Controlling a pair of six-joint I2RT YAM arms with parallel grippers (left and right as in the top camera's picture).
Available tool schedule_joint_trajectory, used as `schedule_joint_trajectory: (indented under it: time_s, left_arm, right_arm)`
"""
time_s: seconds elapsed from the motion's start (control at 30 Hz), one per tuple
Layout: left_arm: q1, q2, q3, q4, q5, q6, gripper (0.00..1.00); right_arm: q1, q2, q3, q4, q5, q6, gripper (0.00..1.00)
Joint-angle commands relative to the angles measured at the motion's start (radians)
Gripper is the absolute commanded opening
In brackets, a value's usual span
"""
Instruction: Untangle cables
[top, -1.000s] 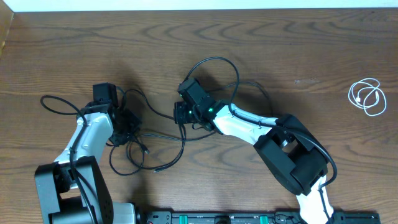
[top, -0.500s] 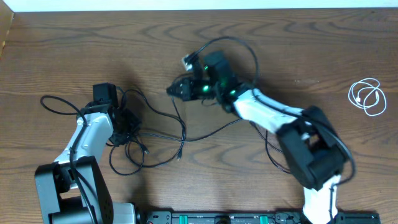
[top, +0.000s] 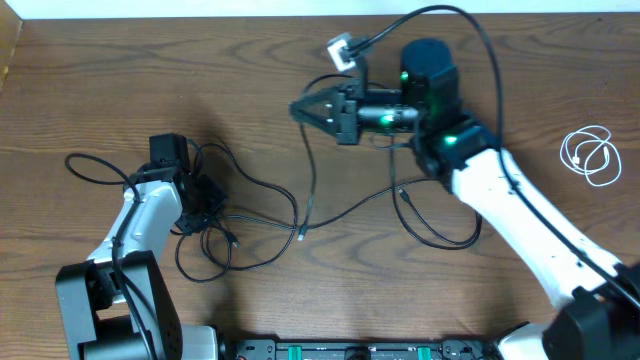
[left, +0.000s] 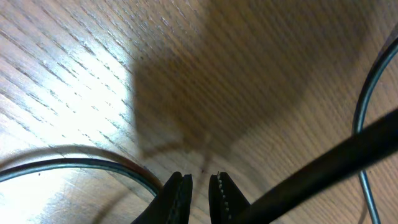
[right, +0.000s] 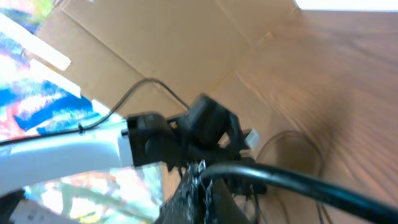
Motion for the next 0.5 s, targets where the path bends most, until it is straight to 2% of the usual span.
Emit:
schedule_joint_trajectory:
  time_s: [0.0,0.2,0.33,0.47]
  left_arm:
    - [0.003,-0.006,-0.013,-0.002,-0.006,-0.005,0.16]
    - [0.003,-0.006,-0.013,-0.002,-0.005,-0.005,0.17]
    - [0.003,-0.006,-0.013,-0.002,-0.005,-0.005,0.17]
    - [0.003,-0.006,-0.013,-0.002,-0.005,-0.005,0.17]
  right_arm:
    - [-0.055,-0.044,0.005,-0.123,-0.011,-0.122,0.01]
    - [-0.162,-0.061,0.005,-0.517,0.016,-0.294,0.01]
    - [-0.224,-0.061,0.005,-0.789,0.177,-0.367,0.01]
    - [-0.262,-0.061,0.005,-1.006,0.377,-0.374,0.01]
